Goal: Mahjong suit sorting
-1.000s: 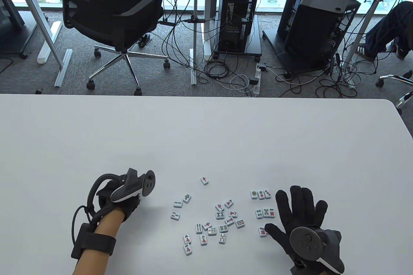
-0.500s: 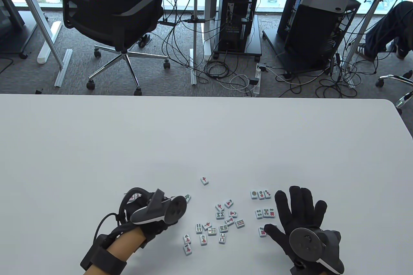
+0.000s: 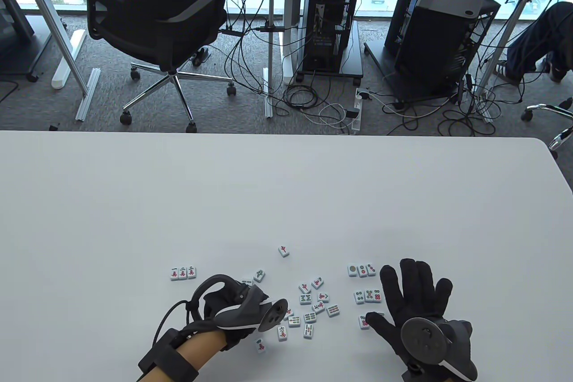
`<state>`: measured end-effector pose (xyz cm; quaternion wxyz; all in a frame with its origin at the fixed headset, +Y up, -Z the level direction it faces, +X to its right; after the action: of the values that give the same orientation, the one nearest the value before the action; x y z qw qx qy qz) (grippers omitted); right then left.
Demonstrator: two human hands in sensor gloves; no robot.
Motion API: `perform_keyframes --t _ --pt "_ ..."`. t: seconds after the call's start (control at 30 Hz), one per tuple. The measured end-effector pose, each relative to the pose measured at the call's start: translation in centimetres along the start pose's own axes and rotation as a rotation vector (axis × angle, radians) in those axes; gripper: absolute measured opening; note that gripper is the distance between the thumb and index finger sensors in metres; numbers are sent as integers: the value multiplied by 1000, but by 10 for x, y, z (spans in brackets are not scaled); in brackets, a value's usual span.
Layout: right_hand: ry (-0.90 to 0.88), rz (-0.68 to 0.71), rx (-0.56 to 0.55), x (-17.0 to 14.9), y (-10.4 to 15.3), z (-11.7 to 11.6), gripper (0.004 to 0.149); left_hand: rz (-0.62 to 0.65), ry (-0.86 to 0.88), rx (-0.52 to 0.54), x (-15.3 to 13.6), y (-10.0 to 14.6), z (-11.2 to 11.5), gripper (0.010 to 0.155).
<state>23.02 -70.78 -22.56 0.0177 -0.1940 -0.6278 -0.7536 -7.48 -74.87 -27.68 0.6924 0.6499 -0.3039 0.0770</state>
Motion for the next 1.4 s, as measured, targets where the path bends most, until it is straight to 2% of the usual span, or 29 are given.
perform_keyframes --t 0.13,0.33,0.53,0.73,1.03,1.2,1.3,1.4 --pt "-6 -4 -4 -1 0 0 85 -18 117 -8 -6 3 -8 52" --pt "1 -3 3 0 0 -1 85 63 74 -114 13 7 -5 60" --pt "4 -6 6 -1 0 -1 85 73 35 -142 20 2 5 62" --pt "3 -6 8 -1 -1 -1 85 63 51 -162 19 -2 10 63" --pt "1 -5 6 -1 -1 0 85 108 84 -113 18 2 12 62" --pt "-1 -9 3 -2 -1 0 85 58 144 -25 -9 20 -7 62" --pt "2 -10 5 -1 -1 0 85 -30 186 8 -43 38 -15 62" --pt "4 -11 5 -1 -1 0 85 -127 216 1 -74 59 -12 62"
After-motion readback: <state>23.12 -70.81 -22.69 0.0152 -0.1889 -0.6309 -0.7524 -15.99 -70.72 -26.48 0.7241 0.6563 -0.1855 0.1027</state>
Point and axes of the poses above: the tracker on the back of each hand, its own x axis roughly to the thumb side, its own y axis roughly from the fingertips to the wrist, z = x × y, the point moved 1 cm from there along -y, roughly from the wrist to the fingertips
